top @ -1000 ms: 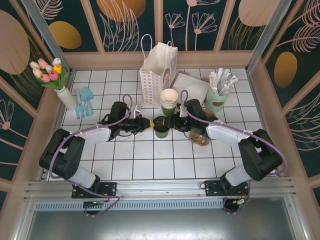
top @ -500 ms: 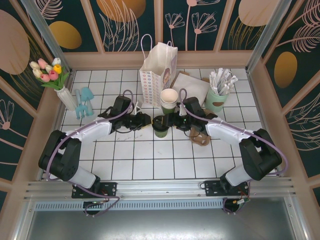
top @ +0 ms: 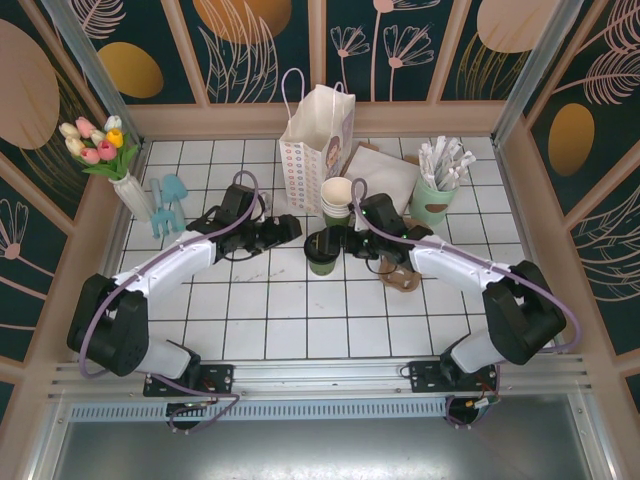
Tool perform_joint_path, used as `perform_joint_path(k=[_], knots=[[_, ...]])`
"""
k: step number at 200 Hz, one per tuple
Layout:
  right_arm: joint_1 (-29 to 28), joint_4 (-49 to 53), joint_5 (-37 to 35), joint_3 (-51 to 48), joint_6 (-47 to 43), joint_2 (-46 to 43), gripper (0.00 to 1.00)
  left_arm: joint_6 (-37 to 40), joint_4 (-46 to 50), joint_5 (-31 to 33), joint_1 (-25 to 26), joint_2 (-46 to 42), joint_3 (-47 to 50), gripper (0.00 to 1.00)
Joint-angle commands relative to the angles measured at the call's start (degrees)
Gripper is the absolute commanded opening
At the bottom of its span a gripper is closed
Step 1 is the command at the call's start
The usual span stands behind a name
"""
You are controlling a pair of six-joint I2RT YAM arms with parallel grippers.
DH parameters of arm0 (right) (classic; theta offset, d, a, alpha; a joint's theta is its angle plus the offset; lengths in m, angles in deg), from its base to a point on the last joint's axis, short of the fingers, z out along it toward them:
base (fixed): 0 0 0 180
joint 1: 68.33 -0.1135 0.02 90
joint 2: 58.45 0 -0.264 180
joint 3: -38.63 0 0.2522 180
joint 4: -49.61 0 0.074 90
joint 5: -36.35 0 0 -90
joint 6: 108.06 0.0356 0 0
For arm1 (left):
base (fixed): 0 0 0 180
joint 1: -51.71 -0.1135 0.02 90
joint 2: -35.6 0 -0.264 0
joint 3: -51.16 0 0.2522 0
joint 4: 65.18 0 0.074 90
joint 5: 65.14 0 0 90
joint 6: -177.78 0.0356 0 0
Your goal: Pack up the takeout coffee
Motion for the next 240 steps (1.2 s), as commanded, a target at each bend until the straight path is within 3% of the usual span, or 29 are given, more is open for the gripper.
perform_joint_path(k=[1,30,85,113,164,240], knots=[[-1.6,-0.5,-3.8,2.1,-5.1,-1.7,0.99,-1.0,3.6,10.6,0.0,1.7,-0.9,0.98],[-2.8,2.7,-6.3,4.3,-12.3,0.1,0.99,-3.8,2.9,16.2,0.0,4.7,-1.2,0.98],[-5.7,10.0,-10.5,11.0,-18.5,5.4,0.99,-5.7,-2.3,12.3,0.1,10.3,-1.0,0.99],[-6.5,11.3,-13.2,12.5,-18.3,7.5,0.99,-6.1,-3.5,11.4,0.1,10.9,-0.3,0.98],[-7.1,11.8,-11.5,13.2,-16.4,9.3,0.99,-7.3,-5.9,8.8,0.9,11.9,0.9,0.99],[-7.1,10.9,-10.0,12.7,-13.0,4.6,0.99,-7.1,-4.9,9.9,1.8,11.2,0.9,0.99]])
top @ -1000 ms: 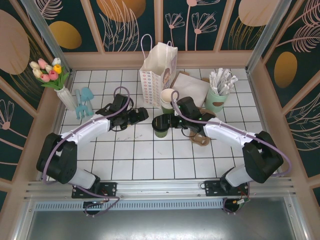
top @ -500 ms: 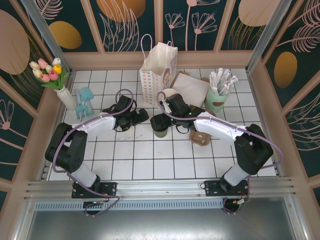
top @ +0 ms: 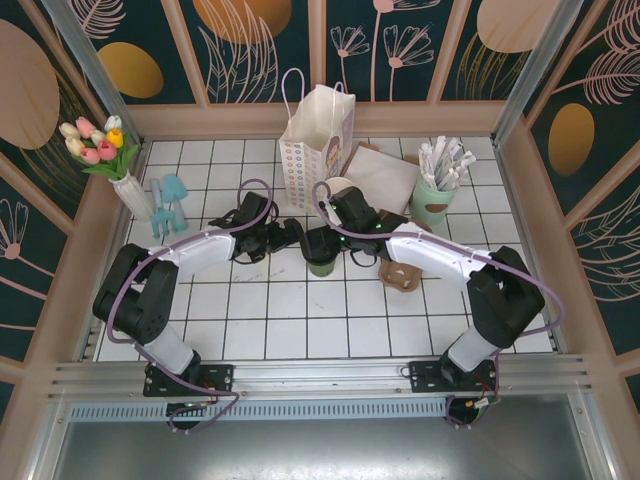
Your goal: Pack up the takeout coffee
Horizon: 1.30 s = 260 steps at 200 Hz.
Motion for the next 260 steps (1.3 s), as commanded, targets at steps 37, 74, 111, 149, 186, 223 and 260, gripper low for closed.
perform_joint_path(k=[37,74,111,149,186,223,260], knots=[[-0.2,0.7,0.6,-1.6,2.4,-3.0,0.99,-0.6,0.0,-0.1,0.3,-0.1,1.0,0.99],[-0.3,1.5,0.3,-2.5,2.1,-1.2,0.99,-1.0,0.0,-0.1,0.5,-0.4,1.3,0.98],[-0.3,1.9,1.7,-2.6,1.6,0.7,0.99,-1.7,-0.6,-0.7,1.5,0.2,1.5,0.99],[-0.3,1.6,2.4,-3.2,2.4,1.6,0.94,-2.1,-0.8,-0.7,2.4,0.7,1.0,0.99],[0.2,1.2,2.1,-4.6,3.6,1.1,0.77,-1.8,-0.1,0.0,2.4,0.5,0.4,0.98],[5.4,2.5,3.8,-6.3,3.8,-2.9,0.73,-1.7,0.4,1.0,2.4,-0.6,-0.1,0.99],[13.6,2.5,4.6,-8.2,3.9,-6.5,0.72,-2.0,0.3,1.9,2.5,-1.5,-0.4,0.99]])
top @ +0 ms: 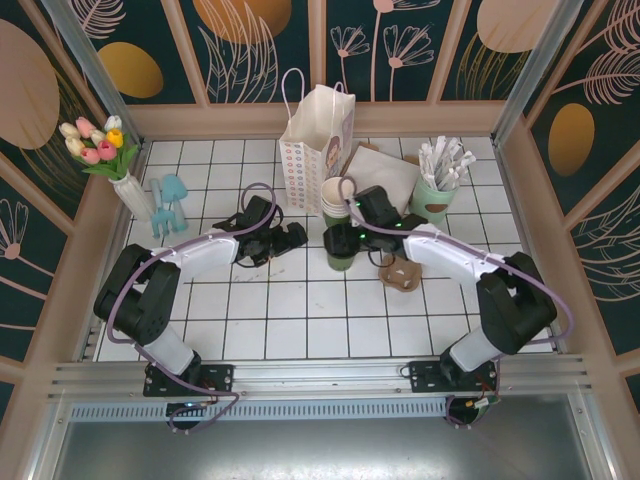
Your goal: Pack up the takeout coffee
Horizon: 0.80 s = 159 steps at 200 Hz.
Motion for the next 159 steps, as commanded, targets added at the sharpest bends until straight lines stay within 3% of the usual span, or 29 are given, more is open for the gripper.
perform_joint_path(k=[1,77,159], knots=[[4.9,2.9,0.0,-1.9,0.8,-2.6,0.72,-0.5,0.4,1.3,0.3,-1.5,-1.1,0.98],[15.7,-2.1,-4.7,-0.2,3.2,1.6,0.71,-0.9,0.4,1.7,0.3,-2.6,-0.7,0.99],[18.2,-5.8,-6.8,6.7,3.1,9.5,0.71,-0.4,0.7,1.4,0.3,-2.8,-0.7,0.99]])
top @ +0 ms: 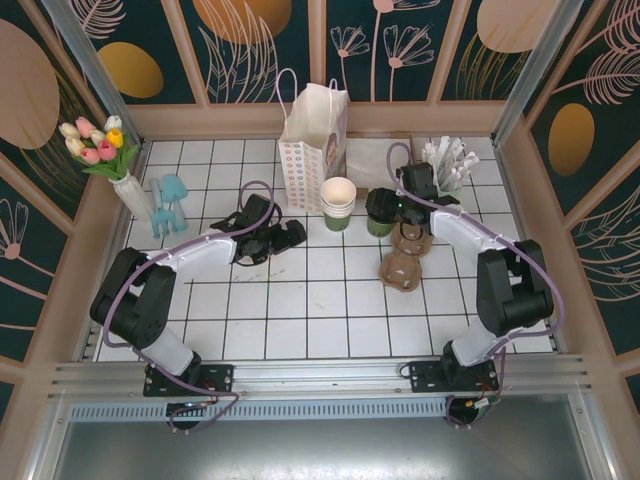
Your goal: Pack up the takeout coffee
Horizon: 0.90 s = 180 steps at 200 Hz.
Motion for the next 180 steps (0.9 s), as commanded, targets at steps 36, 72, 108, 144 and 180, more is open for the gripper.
perform_joint_path(k=[36,72,108,144,180], knots=[[0.6,0.4,-2.5,4.9,-0.2,6.1,0.72,0.0,0.8,0.3,0.3,-1.0,-0.6,0.99],[0.3,1.5,-2.9,7.7,-0.1,8.8,0.74,0.4,0.8,-0.1,0.3,-0.7,-1.0,0.98],[0.1,3.4,-4.5,10.1,-0.1,10.3,0.78,1.2,1.3,-0.1,0.3,-0.8,-1.7,0.99],[0.0,4.8,-4.3,11.4,-0.3,9.3,0.87,3.0,3.8,1.2,0.3,-1.6,-3.7,0.99],[0.0,5.4,-3.8,12.0,-0.5,7.7,0.93,4.4,5.9,2.4,0.3,-2.6,-7.0,0.99]])
